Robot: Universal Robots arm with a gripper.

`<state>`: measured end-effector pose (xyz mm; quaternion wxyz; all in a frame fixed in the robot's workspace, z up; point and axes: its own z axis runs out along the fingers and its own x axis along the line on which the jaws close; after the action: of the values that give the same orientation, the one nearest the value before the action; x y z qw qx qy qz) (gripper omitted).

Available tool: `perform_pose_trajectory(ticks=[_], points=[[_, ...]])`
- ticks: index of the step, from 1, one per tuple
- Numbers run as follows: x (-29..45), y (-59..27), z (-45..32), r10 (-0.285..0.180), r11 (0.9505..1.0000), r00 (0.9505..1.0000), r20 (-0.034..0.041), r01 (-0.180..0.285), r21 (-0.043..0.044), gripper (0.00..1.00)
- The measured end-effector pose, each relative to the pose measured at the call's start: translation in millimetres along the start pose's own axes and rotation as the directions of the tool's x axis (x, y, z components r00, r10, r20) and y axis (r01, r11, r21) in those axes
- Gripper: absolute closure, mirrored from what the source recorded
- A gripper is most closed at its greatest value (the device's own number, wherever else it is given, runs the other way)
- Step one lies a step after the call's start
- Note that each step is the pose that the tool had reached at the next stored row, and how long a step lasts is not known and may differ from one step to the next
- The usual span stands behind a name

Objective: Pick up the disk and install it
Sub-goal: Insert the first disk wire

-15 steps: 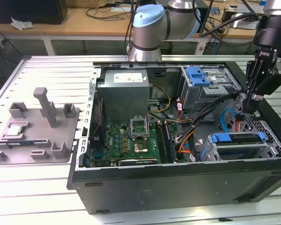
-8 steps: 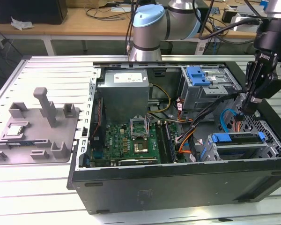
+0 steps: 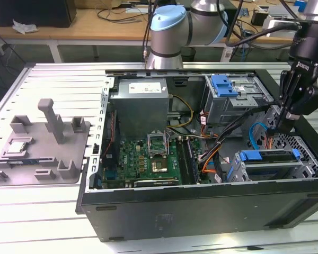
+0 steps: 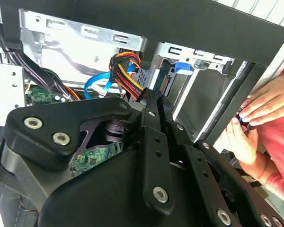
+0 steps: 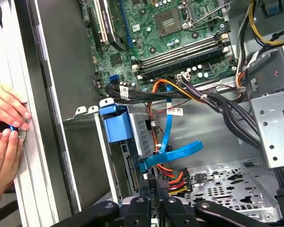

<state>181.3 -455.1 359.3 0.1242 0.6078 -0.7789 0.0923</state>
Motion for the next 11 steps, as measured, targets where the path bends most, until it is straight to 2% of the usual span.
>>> perform_pose_trajectory(ticks=[7,11], points=[[7.8,2.1,2.3,-0.027,0.9996,0.9996,0.0051,0.027,0.0089,0.84],[13.0,3.5,4.0,-0.057,0.9983,0.9982,0.0168,0.056,0.0166,0.84]])
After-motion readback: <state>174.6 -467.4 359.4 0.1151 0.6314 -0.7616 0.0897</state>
